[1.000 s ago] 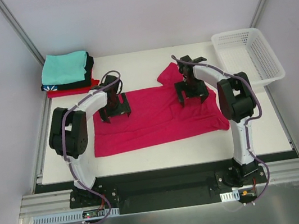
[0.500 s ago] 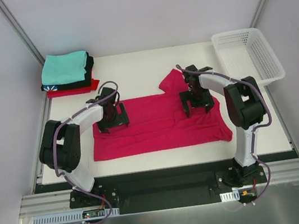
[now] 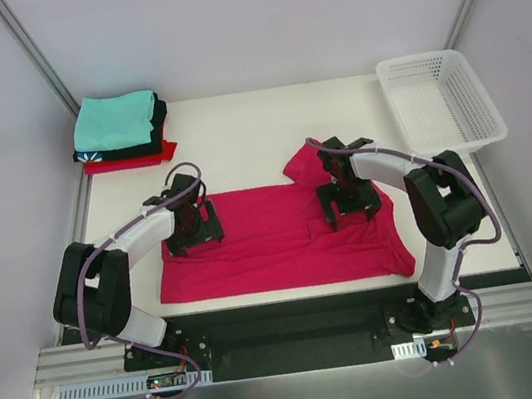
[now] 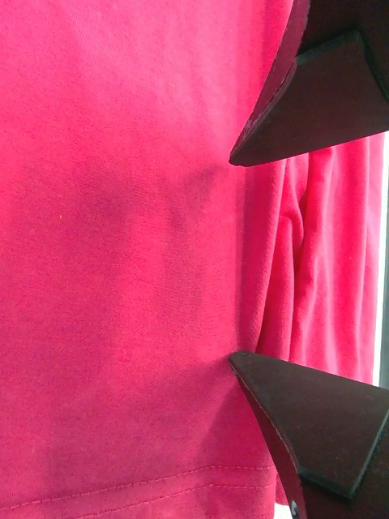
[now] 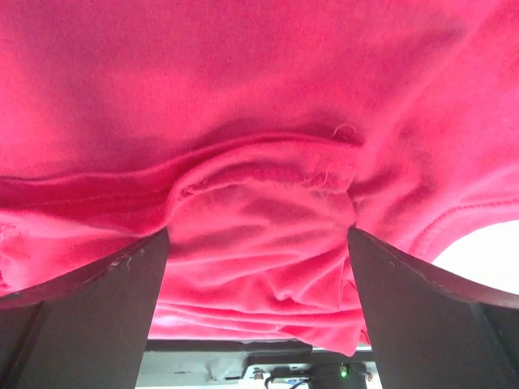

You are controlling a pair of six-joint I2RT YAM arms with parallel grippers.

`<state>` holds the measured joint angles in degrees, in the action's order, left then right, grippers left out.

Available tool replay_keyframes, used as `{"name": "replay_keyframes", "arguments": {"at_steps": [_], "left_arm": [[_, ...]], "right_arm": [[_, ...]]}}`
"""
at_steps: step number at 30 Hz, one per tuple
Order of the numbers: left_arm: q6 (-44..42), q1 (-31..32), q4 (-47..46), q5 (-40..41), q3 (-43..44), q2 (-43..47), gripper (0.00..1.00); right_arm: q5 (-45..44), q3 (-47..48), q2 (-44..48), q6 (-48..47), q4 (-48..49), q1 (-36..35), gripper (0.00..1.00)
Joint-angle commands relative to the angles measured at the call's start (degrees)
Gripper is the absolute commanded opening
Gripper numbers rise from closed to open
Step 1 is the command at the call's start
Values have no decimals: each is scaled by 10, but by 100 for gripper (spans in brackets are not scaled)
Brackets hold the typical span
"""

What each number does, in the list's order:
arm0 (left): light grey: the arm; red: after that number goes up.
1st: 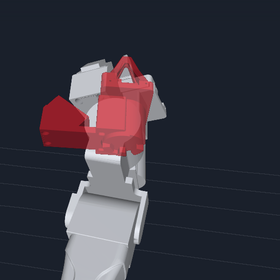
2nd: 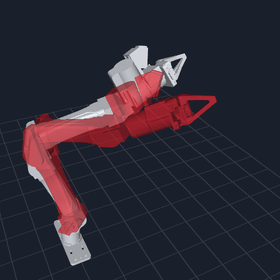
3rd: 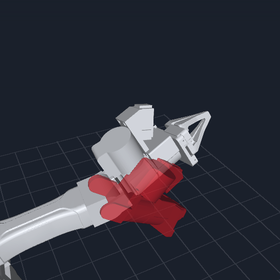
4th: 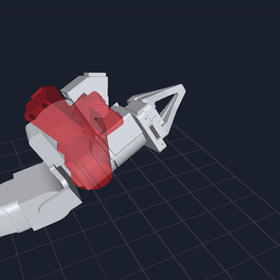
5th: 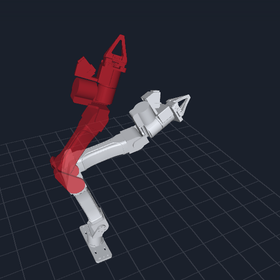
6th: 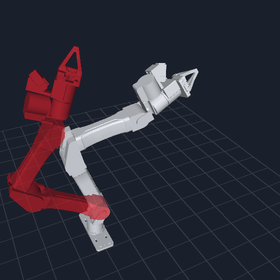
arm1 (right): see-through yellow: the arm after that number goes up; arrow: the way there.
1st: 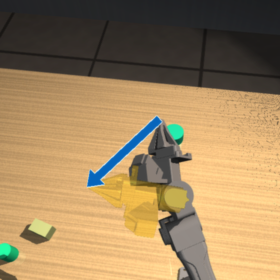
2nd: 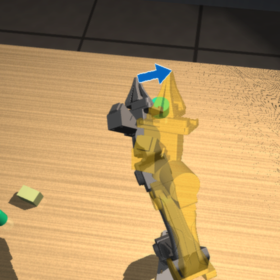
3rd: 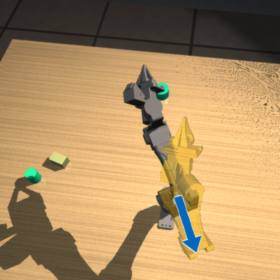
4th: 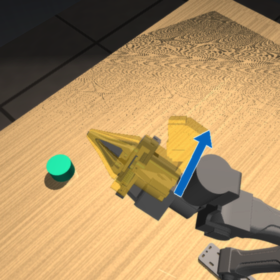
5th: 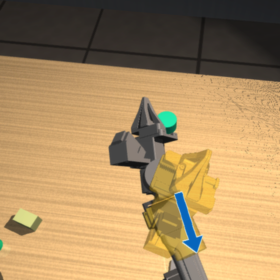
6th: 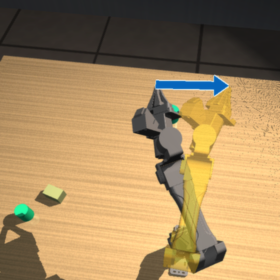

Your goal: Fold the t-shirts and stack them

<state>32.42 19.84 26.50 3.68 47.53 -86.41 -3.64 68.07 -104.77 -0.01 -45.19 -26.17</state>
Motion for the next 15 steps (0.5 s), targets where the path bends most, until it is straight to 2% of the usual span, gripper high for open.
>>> {"name": "replay_keyframes", "arguments": {"at_steps": [1, 5, 10, 14, 15], "left_arm": [[4, 0, 21, 12, 5, 28, 99], [-3, 0, 23, 16, 36, 32, 99], [-19, -1, 25, 7, 110, 7, 99], [-21, -1, 43, -8, 184, -41, 99], [-18, -1, 45, -10, 203, -52, 99]], "right_arm": [[-26, 23, 49, 19, -37, -7, 96], [-33, 91, 65, 8, -69, -7, 96], [-3, 208, 41, -39, -80, 11, 96], [112, 273, -6, -75, -22, 70, 96], [163, 293, -39, -82, -15, 95, 96]]}}
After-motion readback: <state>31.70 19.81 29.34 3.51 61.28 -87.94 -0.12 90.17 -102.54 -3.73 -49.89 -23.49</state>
